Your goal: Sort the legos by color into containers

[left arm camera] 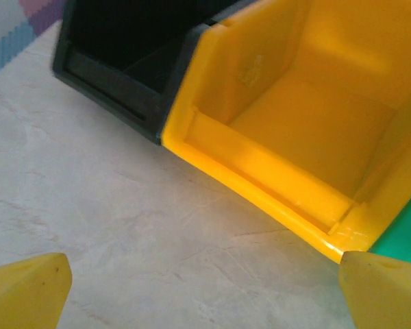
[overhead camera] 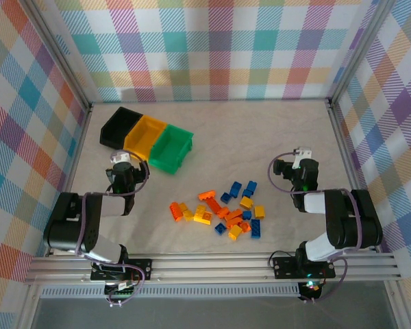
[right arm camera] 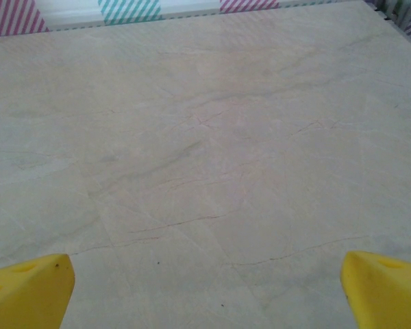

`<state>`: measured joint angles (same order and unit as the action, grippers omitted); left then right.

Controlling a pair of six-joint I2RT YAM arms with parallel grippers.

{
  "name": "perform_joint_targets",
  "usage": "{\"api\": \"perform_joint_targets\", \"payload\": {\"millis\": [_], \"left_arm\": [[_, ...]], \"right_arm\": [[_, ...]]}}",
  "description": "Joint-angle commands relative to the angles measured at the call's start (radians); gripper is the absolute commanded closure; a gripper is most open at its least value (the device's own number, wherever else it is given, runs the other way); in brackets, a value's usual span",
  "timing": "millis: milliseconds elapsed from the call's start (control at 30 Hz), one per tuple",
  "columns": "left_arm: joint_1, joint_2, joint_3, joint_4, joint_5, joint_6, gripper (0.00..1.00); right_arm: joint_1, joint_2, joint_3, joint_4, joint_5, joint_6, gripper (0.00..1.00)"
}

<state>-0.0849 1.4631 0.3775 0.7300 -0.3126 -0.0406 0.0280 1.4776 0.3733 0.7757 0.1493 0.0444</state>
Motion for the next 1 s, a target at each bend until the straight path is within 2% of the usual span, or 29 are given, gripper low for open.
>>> {"api": "perform_joint_targets", "payload": {"millis": [0, 67, 133, 233, 300, 333, 367, 433, 467, 567, 633, 667, 833, 967], "left_arm": [[-0.004, -0.123, 0.045, -0.113, -0.131, -0.053, 0.0], [0.001, -0.171, 0.035, -0.12, -0.158, -0.075, 0.0], [0.009, -0.219, 0.039, -0.17, -0.21, -0.156, 0.0], [0.073, -0.285, 0.057, -0.269, -0.23, -0.404, 0.0], [0.143, -0.33, 0.095, -0.438, -0.186, -0.647, 0.0], [0.177, -0.341, 0.109, -0.493, -0.163, -0.72, 0.0], [0.221, -0.35, 0.116, -0.513, -0.1, -0.756, 0.0], [0.294, -0.35, 0.112, -0.476, 0.079, -0.763, 0.0], [0.312, -0.344, 0.112, -0.465, 0.125, -0.77, 0.0], [0.326, -0.329, 0.111, -0.39, 0.24, -0.729, 0.0], [0.325, -0.314, 0.131, -0.382, 0.294, -0.716, 0.0], [0.325, -0.301, 0.154, -0.395, 0.327, -0.712, 0.0], [0.318, -0.195, 0.299, -0.466, 0.518, -0.691, 0.0], [0.223, -0.13, 0.466, -0.673, 0.515, -0.506, 0.05]], "right_arm": [[0.014, -0.128, 0.092, -0.211, 0.092, 0.038, 0.0], [0.015, -0.175, 0.151, -0.366, 0.129, 0.099, 0.0], [0.016, -0.205, 0.196, -0.472, 0.139, 0.144, 0.0], [0.017, -0.212, 0.274, -0.617, 0.207, 0.236, 0.0], [0.025, -0.195, 0.345, -0.752, 0.384, 0.392, 0.0], [0.026, -0.184, 0.376, -0.821, 0.476, 0.493, 0.0], [0.018, -0.18, 0.403, -0.887, 0.499, 0.584, 0.0], [-0.013, -0.192, 0.395, -0.849, 0.307, 0.546, 0.0], [-0.037, -0.207, 0.373, -0.816, 0.164, 0.541, 0.0], [-0.122, -0.251, 0.251, -0.685, -0.058, 0.726, 0.0], [-0.177, -0.235, 0.157, -0.465, -0.217, 0.785, 0.0], [-0.179, -0.222, 0.155, -0.438, -0.257, 0.771, 0.0], [-0.162, -0.162, 0.282, -0.61, -0.409, 0.67, 0.0], [-0.101, -0.142, 0.359, -0.76, -0.409, 0.539, 0.01]]}}
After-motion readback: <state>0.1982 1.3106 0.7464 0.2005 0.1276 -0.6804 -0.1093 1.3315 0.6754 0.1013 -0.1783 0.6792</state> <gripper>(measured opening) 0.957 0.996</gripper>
